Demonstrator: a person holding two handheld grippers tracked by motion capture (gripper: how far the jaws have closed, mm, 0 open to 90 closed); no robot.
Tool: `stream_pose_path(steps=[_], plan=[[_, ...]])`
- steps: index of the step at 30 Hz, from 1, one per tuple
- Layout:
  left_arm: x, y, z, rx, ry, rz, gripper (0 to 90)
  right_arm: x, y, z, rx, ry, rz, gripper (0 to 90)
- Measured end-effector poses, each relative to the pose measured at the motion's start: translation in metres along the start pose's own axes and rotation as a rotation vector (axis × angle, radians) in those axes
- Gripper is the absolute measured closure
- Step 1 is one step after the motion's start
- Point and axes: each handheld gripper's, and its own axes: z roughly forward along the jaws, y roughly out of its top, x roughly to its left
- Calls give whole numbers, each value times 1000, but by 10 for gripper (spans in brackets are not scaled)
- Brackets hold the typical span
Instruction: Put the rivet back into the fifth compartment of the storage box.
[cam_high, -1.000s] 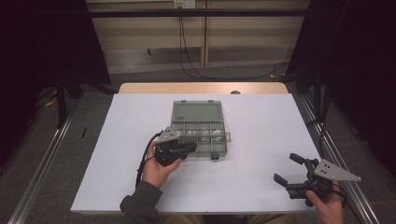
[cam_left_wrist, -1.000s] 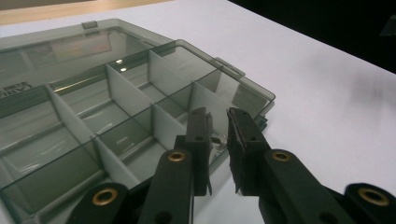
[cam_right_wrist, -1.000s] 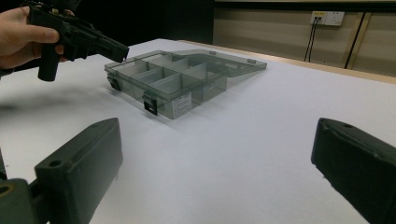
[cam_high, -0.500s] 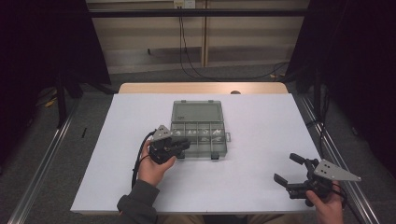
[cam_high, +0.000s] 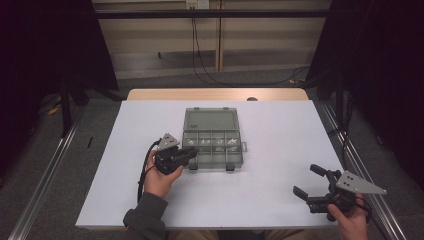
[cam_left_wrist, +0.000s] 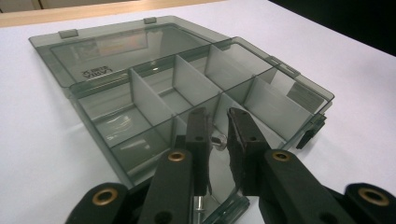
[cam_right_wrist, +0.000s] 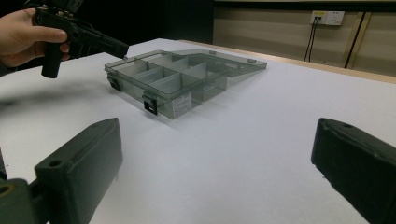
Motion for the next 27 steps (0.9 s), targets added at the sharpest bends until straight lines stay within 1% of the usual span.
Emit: stream_pose_path(steps=[6,10,15,20,24,27], plan=[[3,-1,-2,0,13,-5,793,0,0,0,1,0,1,19],[6,-1,-5,-13,21,-11,793,0,0,-1,0,-2,5,19],[9,-2,-6,-7,29,-13,793,0,0,0,0,1,0,19],[10,-4,-6,0,32,-12,792,0,0,0,1,1,-2,20],[9,-5,-5,-8,29,-12,789,0,0,0,1,0,0,20],[9,-5,-4,-15,35,-10,748,0,0,0,2,1,-3,20]])
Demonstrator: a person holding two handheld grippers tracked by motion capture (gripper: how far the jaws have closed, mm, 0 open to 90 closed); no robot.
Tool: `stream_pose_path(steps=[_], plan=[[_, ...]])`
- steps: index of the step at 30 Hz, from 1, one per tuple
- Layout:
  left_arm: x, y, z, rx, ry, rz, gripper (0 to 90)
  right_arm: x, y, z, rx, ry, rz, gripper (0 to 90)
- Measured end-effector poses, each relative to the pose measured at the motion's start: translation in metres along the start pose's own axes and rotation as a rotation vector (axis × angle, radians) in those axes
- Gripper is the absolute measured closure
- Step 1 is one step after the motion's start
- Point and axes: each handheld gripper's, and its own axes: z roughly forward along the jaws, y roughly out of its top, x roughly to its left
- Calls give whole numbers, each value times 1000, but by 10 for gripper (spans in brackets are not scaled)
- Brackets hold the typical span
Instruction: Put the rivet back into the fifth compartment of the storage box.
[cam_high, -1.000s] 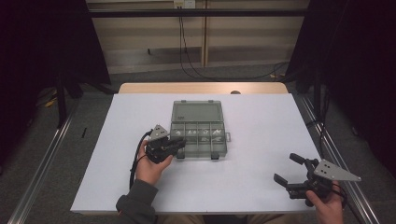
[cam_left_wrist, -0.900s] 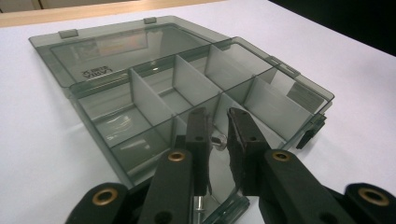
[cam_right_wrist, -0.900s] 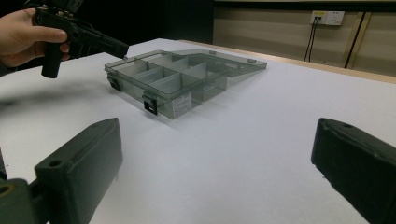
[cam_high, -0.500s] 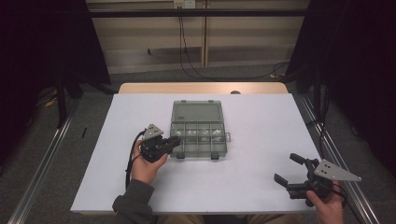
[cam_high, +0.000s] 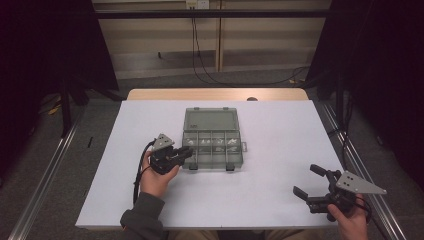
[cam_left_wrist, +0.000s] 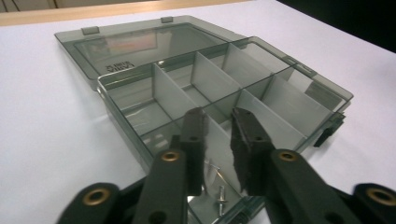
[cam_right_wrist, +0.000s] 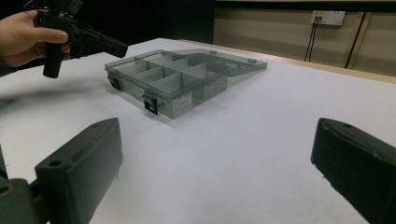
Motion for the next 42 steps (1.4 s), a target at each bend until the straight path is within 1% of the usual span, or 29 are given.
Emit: stream_pose_path(steps=[4,7,10,12,17,21,23,24,27,29,30,31,33,34,36,38,41,42], plan=[[1,0,-1,1,-7,-7,733,0,0,0,0,0,1,20],[1,0,-2,-10,-9,-6,708,0,0,0,1,0,0,20],[0,0,-4,-18,-17,-8,660,0,0,0,-1,0,3,20],[0,0,-5,-24,-31,-8,632,-1,0,0,0,-2,3,19],[0,0,-10,-37,-43,-4,565,-1,0,0,-2,-3,6,20],[2,-1,-14,-56,-41,-17,482,-1,0,-1,-1,-3,5,20],[3,0,-17,-71,-46,-15,417,-2,0,-1,1,-4,4,20],[4,0,-20,-83,-53,-12,398,-2,0,-1,1,-4,5,20],[5,-1,-28,-96,-50,-1,317,-2,1,-1,-5,-7,6,20],[6,-2,-31,-115,-52,-2,266,-2,1,0,-4,-5,5,20],[7,-2,-34,-117,-48,10,246,-2,0,0,-1,-3,4,20],[7,-3,-36,-129,-50,11,225,-2,0,0,0,-3,3,20],[7,-3,-40,-128,-52,17,187,-2,1,0,-2,-4,4,19],[7,-4,-42,-134,-51,14,171,-2,1,-1,-2,-6,6,19],[8,-5,-46,-135,-51,29,149,-3,0,-2,-4,-9,6,20],[10,-6,-49,-153,-51,16,132,-4,0,-4,-4,-11,6,20],[12,-9,-55,-166,-49,8,103,-5,0,-5,-7,-16,13,20],[13,-10,-56,-163,-48,6,93,-5,0,-6,-8,-19,12,20]])
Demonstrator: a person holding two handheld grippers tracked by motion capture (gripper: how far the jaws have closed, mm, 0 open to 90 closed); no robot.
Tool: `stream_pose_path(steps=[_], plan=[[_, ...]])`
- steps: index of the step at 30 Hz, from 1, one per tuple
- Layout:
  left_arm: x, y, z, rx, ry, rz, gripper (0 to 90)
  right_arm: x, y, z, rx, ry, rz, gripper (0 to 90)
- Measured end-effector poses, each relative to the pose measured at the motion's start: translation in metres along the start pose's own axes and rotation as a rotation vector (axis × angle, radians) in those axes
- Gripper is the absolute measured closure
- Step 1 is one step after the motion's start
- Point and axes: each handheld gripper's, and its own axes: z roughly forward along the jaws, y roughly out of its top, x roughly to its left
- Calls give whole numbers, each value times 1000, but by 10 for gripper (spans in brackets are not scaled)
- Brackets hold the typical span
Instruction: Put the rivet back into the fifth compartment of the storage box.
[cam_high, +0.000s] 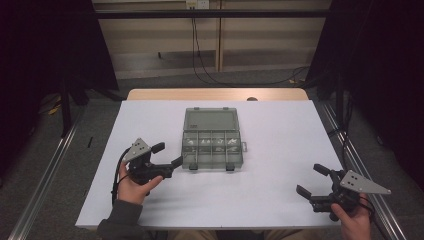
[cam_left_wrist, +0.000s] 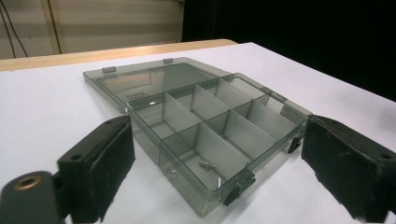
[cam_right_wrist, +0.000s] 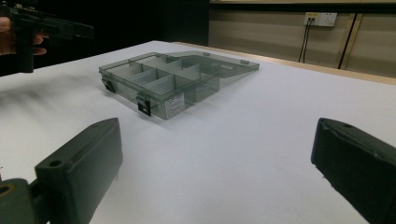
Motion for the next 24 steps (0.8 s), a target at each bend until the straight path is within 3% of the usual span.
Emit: stream_pose_path(steps=[11,19,24], plan=[[2,-5,-16,-30,-19,14,26,-2,0,-3,-1,-6,-1,19],[13,-13,-40,-57,-85,-13,2,-1,0,-4,-3,-10,4,19],[19,-16,-57,-85,-61,-7,1,-2,0,-4,-2,-8,-2,20]])
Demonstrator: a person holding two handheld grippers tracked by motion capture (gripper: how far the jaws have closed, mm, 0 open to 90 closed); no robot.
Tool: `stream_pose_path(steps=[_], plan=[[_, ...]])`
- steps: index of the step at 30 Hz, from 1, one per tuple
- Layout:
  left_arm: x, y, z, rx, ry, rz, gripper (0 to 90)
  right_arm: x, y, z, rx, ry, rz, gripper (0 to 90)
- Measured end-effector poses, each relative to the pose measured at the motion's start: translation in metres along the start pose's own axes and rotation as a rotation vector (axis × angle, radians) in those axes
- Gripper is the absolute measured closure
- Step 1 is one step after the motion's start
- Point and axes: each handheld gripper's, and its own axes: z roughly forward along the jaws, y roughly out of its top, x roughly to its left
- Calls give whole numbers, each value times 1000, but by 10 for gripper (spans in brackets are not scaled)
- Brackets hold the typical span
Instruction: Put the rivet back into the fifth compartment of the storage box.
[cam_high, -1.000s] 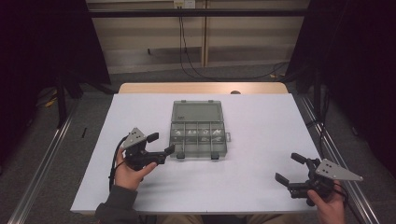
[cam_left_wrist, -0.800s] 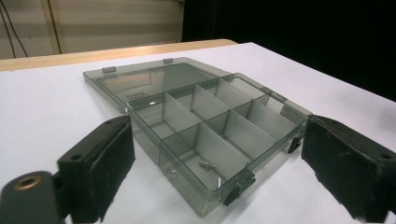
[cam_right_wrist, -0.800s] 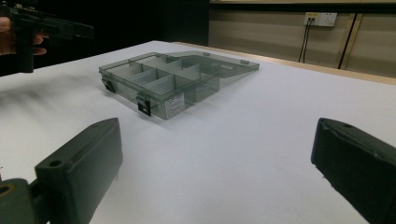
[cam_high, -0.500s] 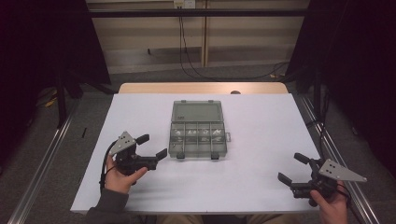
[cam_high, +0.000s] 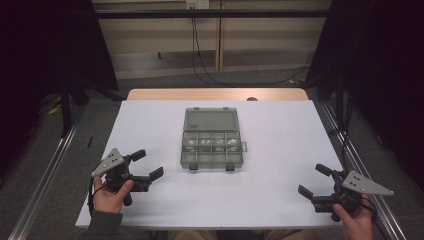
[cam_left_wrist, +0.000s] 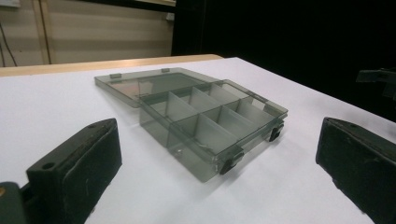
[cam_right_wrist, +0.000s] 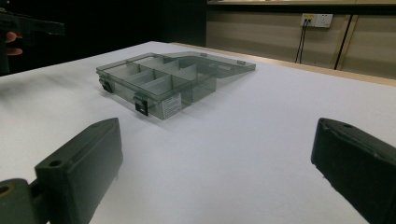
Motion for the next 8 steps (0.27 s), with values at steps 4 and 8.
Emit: stream_pose_path(steps=[4,8], plan=[[2,-1,-6,4,11,10,2,0,0,0,2,-1,0,19],[5,-2,-8,9,18,16,4,0,0,1,-1,-1,2,19]])
